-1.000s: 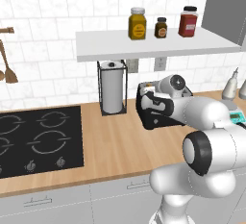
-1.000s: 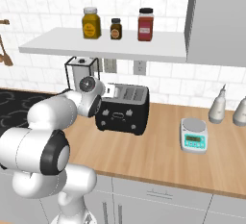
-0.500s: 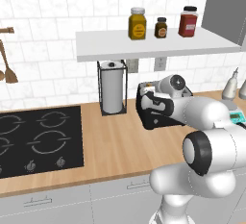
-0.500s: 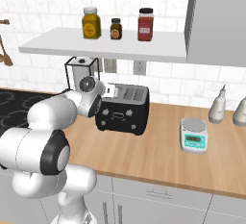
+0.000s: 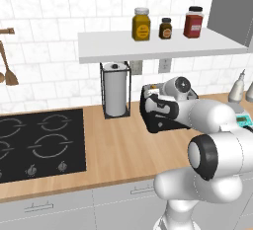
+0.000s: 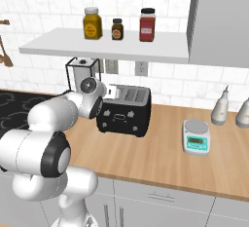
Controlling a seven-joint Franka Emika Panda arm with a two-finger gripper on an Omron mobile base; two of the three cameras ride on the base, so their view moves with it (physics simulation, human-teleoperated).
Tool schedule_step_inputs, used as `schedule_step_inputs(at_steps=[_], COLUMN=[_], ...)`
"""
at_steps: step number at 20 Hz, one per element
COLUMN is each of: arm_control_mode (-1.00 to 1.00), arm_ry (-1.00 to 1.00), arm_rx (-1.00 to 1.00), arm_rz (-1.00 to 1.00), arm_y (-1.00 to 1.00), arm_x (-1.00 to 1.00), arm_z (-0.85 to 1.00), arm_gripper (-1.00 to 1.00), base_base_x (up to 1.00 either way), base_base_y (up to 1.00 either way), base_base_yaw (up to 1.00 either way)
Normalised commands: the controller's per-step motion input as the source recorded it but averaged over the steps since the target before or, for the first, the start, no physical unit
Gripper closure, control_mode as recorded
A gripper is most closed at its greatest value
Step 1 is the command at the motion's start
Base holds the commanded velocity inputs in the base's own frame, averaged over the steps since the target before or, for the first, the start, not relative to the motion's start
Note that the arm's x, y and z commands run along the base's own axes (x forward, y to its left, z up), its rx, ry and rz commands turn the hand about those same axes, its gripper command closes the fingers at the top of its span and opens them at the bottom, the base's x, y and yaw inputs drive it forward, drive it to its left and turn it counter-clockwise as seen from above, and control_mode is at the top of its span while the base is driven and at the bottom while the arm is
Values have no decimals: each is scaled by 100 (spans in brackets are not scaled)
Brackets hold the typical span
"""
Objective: Start the toaster. Once the lever pops up, take the bread to the plate on the dining counter.
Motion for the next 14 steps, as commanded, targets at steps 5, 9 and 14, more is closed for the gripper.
schedule_step_inputs(at_steps=[5,9,14], arm_control_mode=[-100,-100,-100], arm_ry=[0,0,0], arm_rx=[0,0,0], arm_rz=[0,0,0], arm_y=[0,0,0], arm_x=[0,0,0], arm_z=[0,0,0], arm_gripper=[-100,-100,-100], base_base_x=[0,0,0], base_base_y=[0,0,0], base_base_yaw=[0,0,0])
